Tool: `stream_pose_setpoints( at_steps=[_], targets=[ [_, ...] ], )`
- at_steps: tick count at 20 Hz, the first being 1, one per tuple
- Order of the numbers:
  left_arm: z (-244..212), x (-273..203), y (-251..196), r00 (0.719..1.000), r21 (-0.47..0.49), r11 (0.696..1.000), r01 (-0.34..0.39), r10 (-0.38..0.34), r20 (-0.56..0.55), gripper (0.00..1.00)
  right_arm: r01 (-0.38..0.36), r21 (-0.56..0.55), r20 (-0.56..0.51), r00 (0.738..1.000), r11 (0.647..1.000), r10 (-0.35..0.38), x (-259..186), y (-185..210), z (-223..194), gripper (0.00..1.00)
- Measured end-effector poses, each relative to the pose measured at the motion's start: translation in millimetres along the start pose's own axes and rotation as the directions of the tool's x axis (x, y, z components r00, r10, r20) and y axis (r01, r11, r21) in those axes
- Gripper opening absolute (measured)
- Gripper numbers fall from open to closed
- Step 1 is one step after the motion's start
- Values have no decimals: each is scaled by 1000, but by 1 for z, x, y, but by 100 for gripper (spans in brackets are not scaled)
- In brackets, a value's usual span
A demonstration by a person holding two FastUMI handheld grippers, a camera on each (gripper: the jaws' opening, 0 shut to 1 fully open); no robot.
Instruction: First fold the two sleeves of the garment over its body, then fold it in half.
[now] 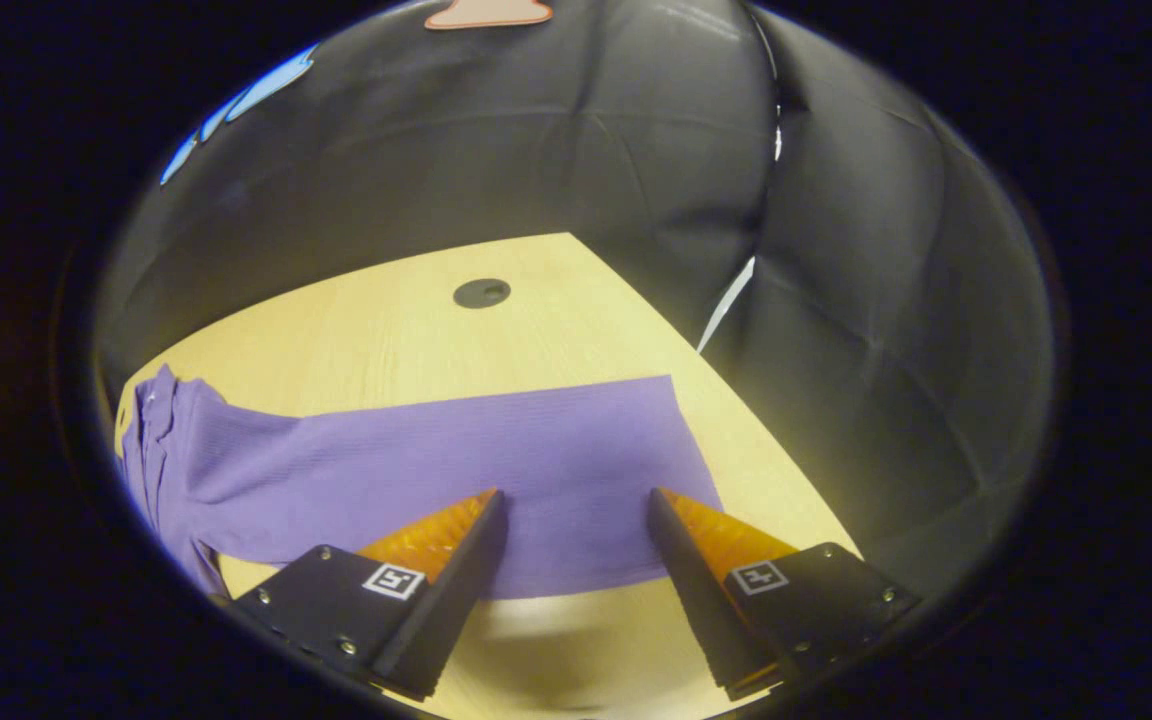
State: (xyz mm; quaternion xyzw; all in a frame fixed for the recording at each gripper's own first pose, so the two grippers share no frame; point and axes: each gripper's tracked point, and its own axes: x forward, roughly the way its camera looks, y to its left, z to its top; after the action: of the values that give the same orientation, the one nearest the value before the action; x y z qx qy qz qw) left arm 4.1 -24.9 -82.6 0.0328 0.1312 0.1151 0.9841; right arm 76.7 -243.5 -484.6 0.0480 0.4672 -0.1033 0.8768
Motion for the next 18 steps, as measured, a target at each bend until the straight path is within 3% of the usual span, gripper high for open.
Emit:
stream_pose_setpoints(
  at_steps=[3, 5, 6, 7, 8, 11, 13, 18],
  targets=[
    [0, 2, -3, 1000, 0, 1000, 7, -7, 1, 100, -14, -1, 9, 1000, 1000, 14, -1, 3, 2, 95],
    [1, 2, -5, 1000, 3, 1000, 12, -12, 3, 100, -39, -12, 17, 999, 999, 39, -3, 12, 8, 84],
    [1, 2, -5, 1000, 4, 1000, 13, -14, 4, 100, -49, -6, 19, 999, 999, 49, 0, 21, 7, 54],
    [1, 2, -5, 1000, 5, 1000, 13, -13, 5, 100, -42, 6, 18, 999, 999, 42, -1, 24, 4, 49],
    [0, 2, -4, 1000, 5, 1000, 12, -13, 5, 100, -28, 19, 13, 1000, 999, 28, -3, 25, 5, 27],
    [-2, -1, -1, 1000, -1, 1000, 8, -8, 5, 100, -26, 100, -11, 1000, 995, 27, -6, 26, 5, 24],
    [-4, -2, 4, 1000, -6, 1000, 2, -2, 6, 100, -19, 156, -47, 999, 988, 27, -4, 24, 3, 2],
    [-6, -1, 11, 1000, -26, 1000, 4, -4, 5, 100, -11, 206, -82, 996, 978, 28, -3, 28, 3, 2]
  ],
)
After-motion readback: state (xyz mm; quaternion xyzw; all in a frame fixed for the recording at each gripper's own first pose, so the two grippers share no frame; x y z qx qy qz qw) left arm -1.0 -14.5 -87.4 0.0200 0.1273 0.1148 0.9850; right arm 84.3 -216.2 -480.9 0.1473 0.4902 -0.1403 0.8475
